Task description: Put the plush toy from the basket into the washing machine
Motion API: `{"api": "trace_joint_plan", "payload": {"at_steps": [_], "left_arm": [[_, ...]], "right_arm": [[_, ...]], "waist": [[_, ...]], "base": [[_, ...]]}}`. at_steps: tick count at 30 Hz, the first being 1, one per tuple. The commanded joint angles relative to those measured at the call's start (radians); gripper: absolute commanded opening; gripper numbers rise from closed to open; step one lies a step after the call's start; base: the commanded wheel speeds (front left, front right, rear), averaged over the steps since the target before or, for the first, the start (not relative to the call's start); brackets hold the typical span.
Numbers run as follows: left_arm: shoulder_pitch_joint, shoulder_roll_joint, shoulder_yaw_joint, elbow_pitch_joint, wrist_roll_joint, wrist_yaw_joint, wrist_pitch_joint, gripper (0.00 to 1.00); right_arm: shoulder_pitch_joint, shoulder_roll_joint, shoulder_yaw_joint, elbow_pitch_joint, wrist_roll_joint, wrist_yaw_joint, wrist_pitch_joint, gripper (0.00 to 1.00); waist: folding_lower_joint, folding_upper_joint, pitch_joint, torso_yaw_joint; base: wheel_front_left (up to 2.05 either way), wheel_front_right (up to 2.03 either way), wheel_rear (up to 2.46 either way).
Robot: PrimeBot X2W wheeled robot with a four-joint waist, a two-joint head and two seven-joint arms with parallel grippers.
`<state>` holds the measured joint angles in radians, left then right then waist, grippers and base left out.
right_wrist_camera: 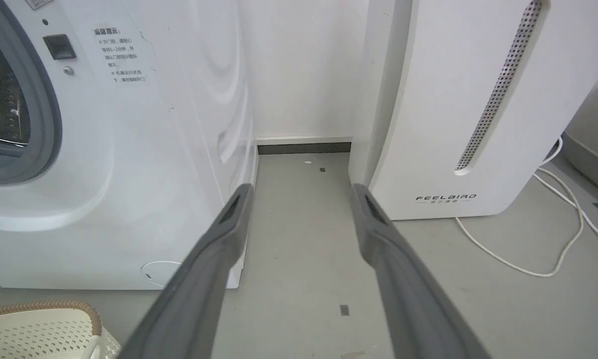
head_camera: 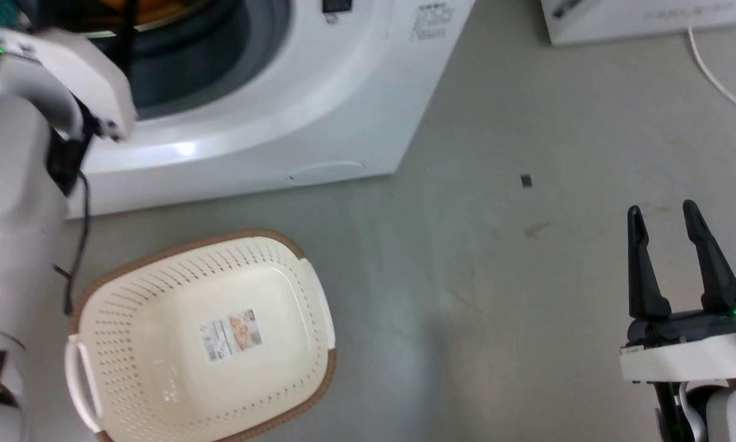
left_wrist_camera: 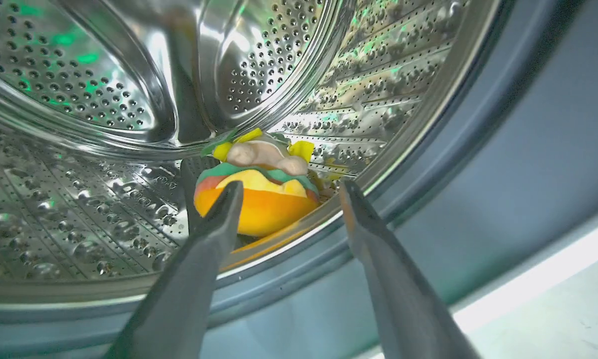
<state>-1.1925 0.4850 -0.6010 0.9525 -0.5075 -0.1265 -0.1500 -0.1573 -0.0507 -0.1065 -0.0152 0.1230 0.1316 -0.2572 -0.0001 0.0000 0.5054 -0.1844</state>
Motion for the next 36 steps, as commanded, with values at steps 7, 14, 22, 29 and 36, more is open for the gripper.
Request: {"api": "trace_joint_plan", "payload": {"at_steps": [7, 14, 22, 29, 36], "left_arm": [[0.204, -0.052, 0.023, -0.105, -0.046, 0.036, -0.095, 1.00], [0.455, -0.072, 0.123, -0.400, -0.048, 0.159, -0.111, 1.00], [0.880, -0.135, 0.272, -0.778, 0.052, 0.287, -0.112, 1.00], [1.044, -0.186, 0.306, -0.834, 0.126, 0.290, -0.112, 1.00], [1.136, -0.230, 0.325, -0.827, 0.173, 0.276, -0.112, 1.00]], "right_arm": [[0.048, 0.001, -0.021, -0.025, -0.038, -0.001, -0.005, 1.00], [0.093, 0.001, -0.016, -0.049, -0.043, -0.001, -0.005, 1.00], [0.154, 0.001, 0.021, -0.052, -0.030, -0.001, -0.005, 1.00], [0.178, 0.001, 0.044, -0.050, -0.023, -0.001, -0.005, 1.00], [0.203, 0.001, 0.049, -0.046, -0.015, -0.001, -0.005, 1.00]], "waist": [[0.0001, 0.0000, -0.205, 0.120], [0.0001, 0.0000, -0.301, 0.156], [0.0001, 0.0000, -0.391, 0.178], [0.0001, 0.0000, -0.425, 0.186], [0.0001, 0.0000, -0.445, 0.188]], "base": [[0.00, 0.00, 0.00], [0.00, 0.00, 0.00], [0.00, 0.00, 0.00], [0.00, 0.00, 0.00], [0.00, 0.00, 0.00]]}}
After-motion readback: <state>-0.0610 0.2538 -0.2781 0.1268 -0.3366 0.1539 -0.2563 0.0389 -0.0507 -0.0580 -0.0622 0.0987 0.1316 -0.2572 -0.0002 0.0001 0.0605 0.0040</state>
